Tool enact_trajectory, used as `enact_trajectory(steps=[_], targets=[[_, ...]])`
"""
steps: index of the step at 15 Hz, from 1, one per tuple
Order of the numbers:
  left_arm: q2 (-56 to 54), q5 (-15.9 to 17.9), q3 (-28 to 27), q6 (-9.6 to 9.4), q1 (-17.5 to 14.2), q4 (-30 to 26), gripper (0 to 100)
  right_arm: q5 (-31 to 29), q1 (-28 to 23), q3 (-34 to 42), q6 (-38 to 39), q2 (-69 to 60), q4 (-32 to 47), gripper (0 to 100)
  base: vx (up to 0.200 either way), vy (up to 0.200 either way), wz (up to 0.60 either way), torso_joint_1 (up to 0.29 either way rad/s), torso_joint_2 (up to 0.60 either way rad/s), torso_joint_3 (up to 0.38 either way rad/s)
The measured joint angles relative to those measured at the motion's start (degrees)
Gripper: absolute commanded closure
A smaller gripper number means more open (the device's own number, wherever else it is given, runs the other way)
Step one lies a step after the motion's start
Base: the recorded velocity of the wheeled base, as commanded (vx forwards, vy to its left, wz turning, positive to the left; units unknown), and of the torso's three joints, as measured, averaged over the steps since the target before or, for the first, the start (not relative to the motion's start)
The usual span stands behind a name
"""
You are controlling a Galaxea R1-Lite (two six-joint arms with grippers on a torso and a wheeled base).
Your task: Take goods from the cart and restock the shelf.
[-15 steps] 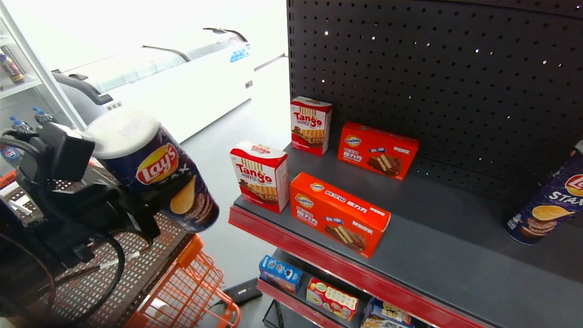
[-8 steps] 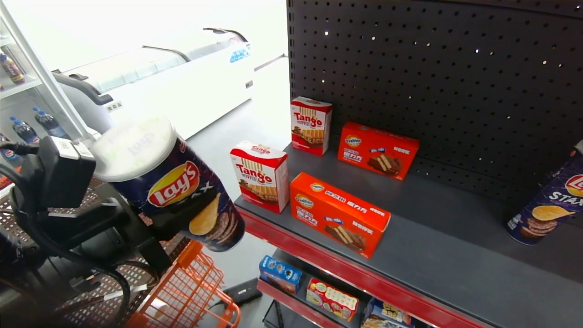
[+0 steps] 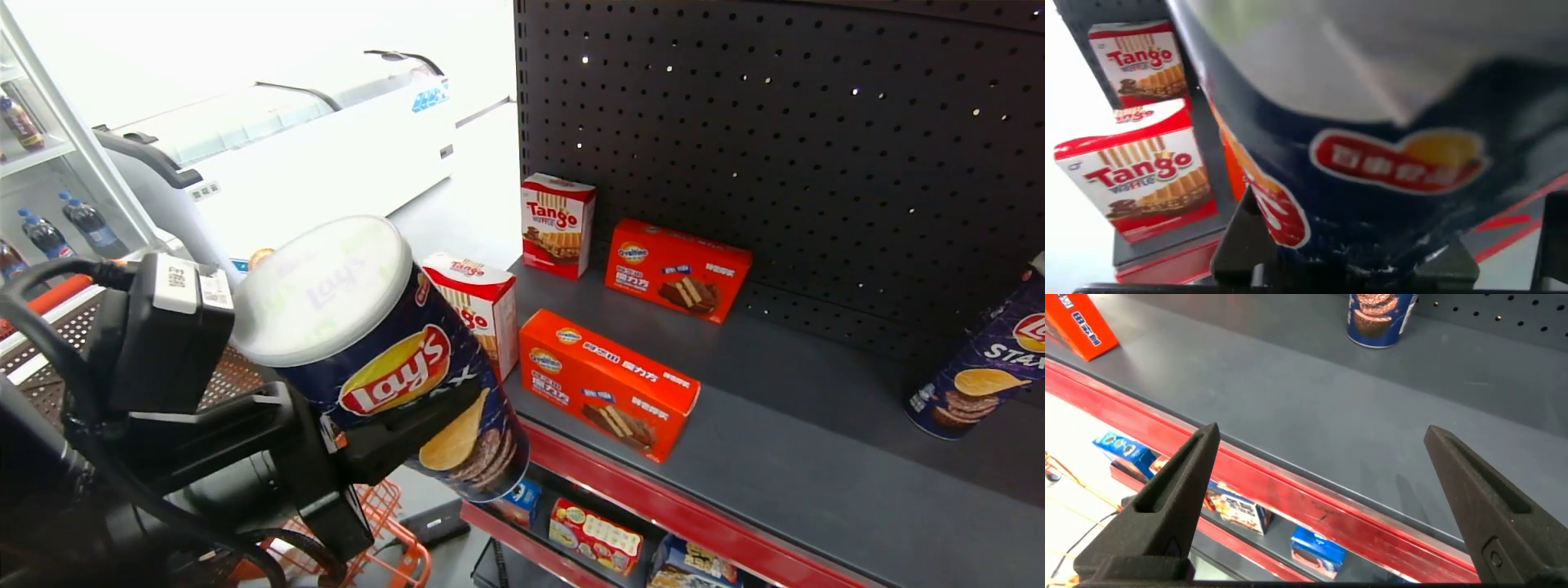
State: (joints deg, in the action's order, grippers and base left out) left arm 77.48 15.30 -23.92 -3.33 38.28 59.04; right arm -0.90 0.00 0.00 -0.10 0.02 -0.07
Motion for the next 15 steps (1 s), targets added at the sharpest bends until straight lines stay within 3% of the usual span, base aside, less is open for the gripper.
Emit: enact_trajectory(steps=[3,6,9,15], targets=[[2.76,0.00,-4.28,0.33,3.84,-4.30,100,0.00,0.00,0.00,-0.04,0.00,0.00,0,0.000,0.000,0.00,0.000,0.00,0.000],[4.07,0.09,-9.24,0.33,5.71,-11.19,100,0.01,0.00,0.00,-0.04,0.00,0.00,0,0.000,0.000,0.00,0.000,0.00,0.000],[4.29,3.96,-11.93,0.51,6.12,-16.62,100,0.01,0.00,0.00,-0.06,0.00,0.00,0,0.000,0.000,0.00,0.000,0.00,0.000],[4.49,5.88,-14.29,0.51,6.62,-17.74,100,0.01,0.00,0.00,-0.04,0.00,0.00,0,0.000,0.000,0.00,0.000,0.00,0.000]])
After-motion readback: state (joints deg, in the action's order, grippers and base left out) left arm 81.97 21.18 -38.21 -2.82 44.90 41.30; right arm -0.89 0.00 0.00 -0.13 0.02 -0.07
